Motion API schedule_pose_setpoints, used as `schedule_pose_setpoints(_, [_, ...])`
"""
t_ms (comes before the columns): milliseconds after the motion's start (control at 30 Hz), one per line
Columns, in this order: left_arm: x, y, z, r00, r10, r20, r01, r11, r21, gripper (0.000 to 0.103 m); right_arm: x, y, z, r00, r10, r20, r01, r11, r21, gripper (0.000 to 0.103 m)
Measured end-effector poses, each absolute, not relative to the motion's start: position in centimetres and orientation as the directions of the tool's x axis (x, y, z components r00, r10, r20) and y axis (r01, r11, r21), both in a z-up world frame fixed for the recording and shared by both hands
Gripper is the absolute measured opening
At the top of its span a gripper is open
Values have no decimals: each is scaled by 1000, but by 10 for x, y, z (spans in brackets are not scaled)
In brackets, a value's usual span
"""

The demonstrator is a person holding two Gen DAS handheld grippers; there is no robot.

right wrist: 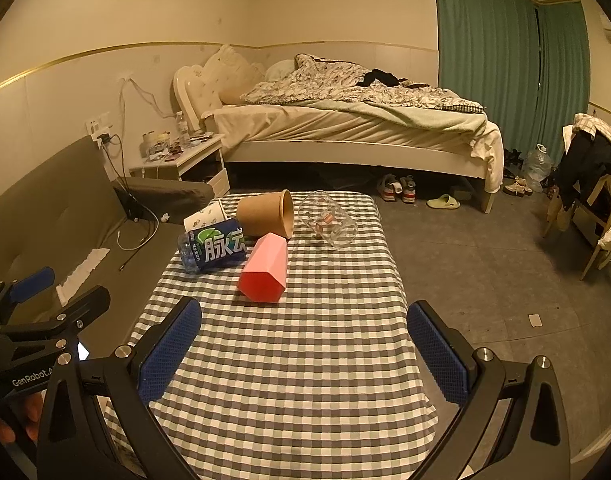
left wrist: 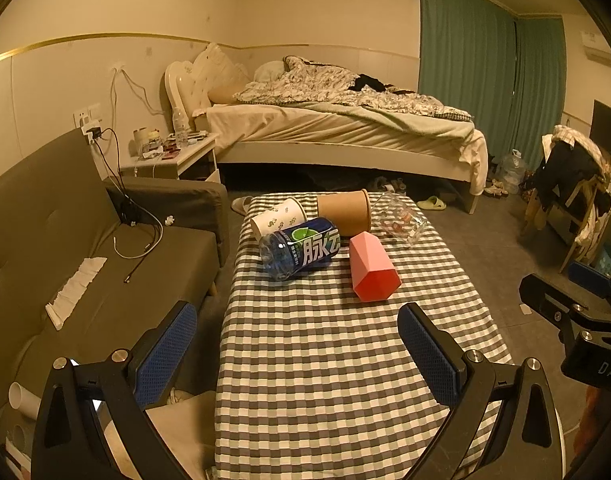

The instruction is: Flip cup upside down

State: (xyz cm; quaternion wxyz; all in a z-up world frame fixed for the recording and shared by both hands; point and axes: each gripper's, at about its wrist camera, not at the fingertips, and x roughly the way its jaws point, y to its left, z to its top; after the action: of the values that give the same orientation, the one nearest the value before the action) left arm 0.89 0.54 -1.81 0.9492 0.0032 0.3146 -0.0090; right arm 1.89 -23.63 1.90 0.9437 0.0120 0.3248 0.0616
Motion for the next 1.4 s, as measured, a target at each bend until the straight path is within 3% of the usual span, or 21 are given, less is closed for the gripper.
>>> schedule_pose_setpoints(1400, [19, 6, -18, 780, 16, -626, -14, 1000, 8, 103, 28, -238, 17, 772, 131, -622, -101, 991, 82, 103])
